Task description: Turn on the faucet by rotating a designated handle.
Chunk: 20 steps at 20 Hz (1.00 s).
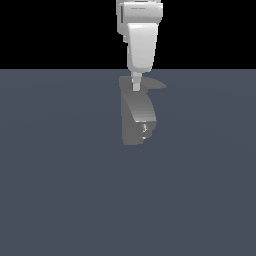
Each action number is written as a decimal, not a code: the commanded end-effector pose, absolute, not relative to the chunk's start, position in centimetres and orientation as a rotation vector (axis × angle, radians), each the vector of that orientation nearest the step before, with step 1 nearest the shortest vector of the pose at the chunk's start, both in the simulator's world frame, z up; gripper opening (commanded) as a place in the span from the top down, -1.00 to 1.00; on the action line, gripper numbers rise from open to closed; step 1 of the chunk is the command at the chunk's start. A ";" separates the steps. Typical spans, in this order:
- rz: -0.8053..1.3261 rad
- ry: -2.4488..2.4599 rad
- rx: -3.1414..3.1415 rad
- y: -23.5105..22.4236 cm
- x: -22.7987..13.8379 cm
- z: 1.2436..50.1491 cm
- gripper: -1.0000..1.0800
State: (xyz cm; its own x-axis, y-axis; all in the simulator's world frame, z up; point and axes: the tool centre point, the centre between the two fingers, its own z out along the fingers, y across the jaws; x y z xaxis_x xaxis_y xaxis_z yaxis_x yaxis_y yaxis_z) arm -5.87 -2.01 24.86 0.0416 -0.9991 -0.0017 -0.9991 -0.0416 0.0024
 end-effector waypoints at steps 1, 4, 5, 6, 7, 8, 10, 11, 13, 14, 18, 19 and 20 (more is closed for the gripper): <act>0.000 -2.211 2.232 -5.3 -5.9 24.9 1.00; 0.000 -2.213 2.230 -7.2 -6.0 24.9 1.00; 0.000 -2.213 2.230 -7.2 -6.0 24.9 1.00; -0.002 -2.180 2.264 -5.1 -5.8 24.9 1.00; -0.002 -2.181 2.263 -5.4 -5.5 24.9 1.00; -0.002 -2.182 2.262 -5.8 -5.3 24.9 1.00; -0.001 -2.184 2.259 -6.4 -4.7 24.9 1.00; -0.001 -2.186 2.258 -6.8 -4.5 24.9 1.00; -0.001 -2.188 2.256 -7.5 -3.9 24.9 1.00; -0.001 -2.189 2.255 -7.8 -3.7 24.9 1.00; -0.001 -2.194 2.250 -9.2 -2.7 24.9 1.00; -0.001 -2.195 2.249 -9.5 -2.4 24.9 1.00; -0.001 -2.196 2.248 -9.8 -2.1 24.9 1.00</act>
